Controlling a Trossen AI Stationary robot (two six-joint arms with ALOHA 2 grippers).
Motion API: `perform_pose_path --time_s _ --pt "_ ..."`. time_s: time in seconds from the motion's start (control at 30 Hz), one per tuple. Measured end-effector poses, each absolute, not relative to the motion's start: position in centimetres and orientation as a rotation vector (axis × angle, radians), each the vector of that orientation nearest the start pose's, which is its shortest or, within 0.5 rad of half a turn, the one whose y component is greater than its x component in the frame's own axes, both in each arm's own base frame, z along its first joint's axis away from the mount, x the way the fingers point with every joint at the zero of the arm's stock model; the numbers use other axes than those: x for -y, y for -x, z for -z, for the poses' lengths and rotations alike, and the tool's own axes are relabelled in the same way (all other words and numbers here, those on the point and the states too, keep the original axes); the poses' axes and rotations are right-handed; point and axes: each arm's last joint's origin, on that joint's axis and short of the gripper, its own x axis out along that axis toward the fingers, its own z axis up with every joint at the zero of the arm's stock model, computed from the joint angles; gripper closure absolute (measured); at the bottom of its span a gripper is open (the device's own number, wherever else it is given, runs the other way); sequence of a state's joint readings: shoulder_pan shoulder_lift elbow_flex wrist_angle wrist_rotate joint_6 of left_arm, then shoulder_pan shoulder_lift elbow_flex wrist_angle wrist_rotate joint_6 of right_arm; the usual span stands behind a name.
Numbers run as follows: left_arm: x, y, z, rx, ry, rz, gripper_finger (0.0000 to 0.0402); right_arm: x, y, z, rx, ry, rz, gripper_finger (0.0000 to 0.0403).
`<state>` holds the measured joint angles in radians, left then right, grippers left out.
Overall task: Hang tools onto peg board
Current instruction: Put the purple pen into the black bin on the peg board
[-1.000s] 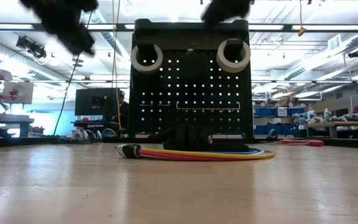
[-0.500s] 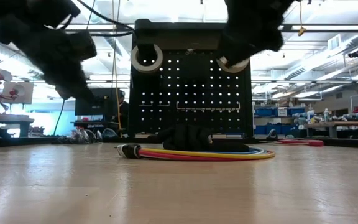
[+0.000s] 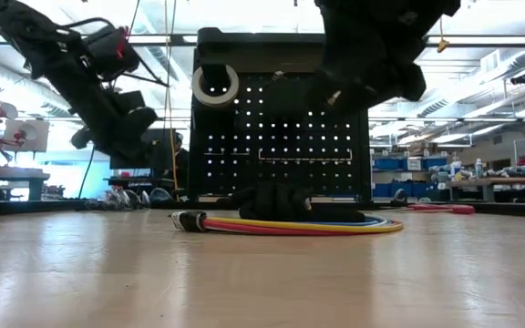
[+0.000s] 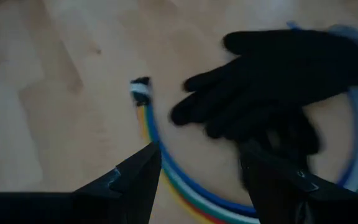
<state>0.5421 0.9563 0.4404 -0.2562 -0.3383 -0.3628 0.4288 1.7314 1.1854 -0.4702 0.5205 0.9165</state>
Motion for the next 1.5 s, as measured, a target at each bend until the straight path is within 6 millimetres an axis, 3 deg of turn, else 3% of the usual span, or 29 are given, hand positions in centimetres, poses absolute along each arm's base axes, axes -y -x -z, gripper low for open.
perform_pose_path --time_s 0.17,0.43,0.53,0.63,0.8,0.97,1.13,1.27,1.4,1.5 --pt "-12.0 -13.8 -17.7 -0.677 0.414 -1.069 0.0254 -13.9 -32.8 -19.9 -0.796 -0.383 0.457 0.0174" --pt "-14.1 -14.0 -15.1 -0.787 0.477 -1.085 0.0256 -13.3 -33.3 -19.6 -0.797 -0.395 0.472 0.0174" --pt "-14.4 -14.0 -14.7 -0.798 0.492 -1.085 0.0256 -12.9 -32.8 -20.0 -0.837 -0.392 0.506 0.0174" --pt "-14.3 -14.1 -14.9 -0.785 0.499 -1.054 0.0256 -11.9 -31.4 -21.7 -0.856 -0.41 0.613 0.0174" --pt "-13.8 -14.3 -15.6 -0.741 0.524 -0.97 0.0256 -8.5 -28.2 -24.4 -0.879 -0.431 0.885 0.0174" --pt "-12.4 -15.1 -16.7 -0.683 0.544 -0.818 0.0256 -3.7 -25.1 -24.9 -1.027 -0.459 1.175 0.0174" --pt "-9.8 -16.7 -18.4 -0.577 0.495 -0.65 0.0257 1.4 -23.3 -22.2 -1.127 -0.548 1.251 0.0174" --pt "-7.5 -18.0 -19.4 -0.505 0.43 -0.524 0.0257 4.7 -21.6 -18.9 -1.084 -0.659 1.331 0.0174" --pt "-5.3 -18.9 -19.9 -0.471 0.378 -0.434 0.0257 6.1 -19.8 -16.8 -0.978 -0.712 1.454 0.0174" --pt "-3.5 -19.3 -19.0 -0.463 0.342 -0.412 0.0257 7.3 -19.0 -16.6 -0.904 -0.75 1.552 0.0174"
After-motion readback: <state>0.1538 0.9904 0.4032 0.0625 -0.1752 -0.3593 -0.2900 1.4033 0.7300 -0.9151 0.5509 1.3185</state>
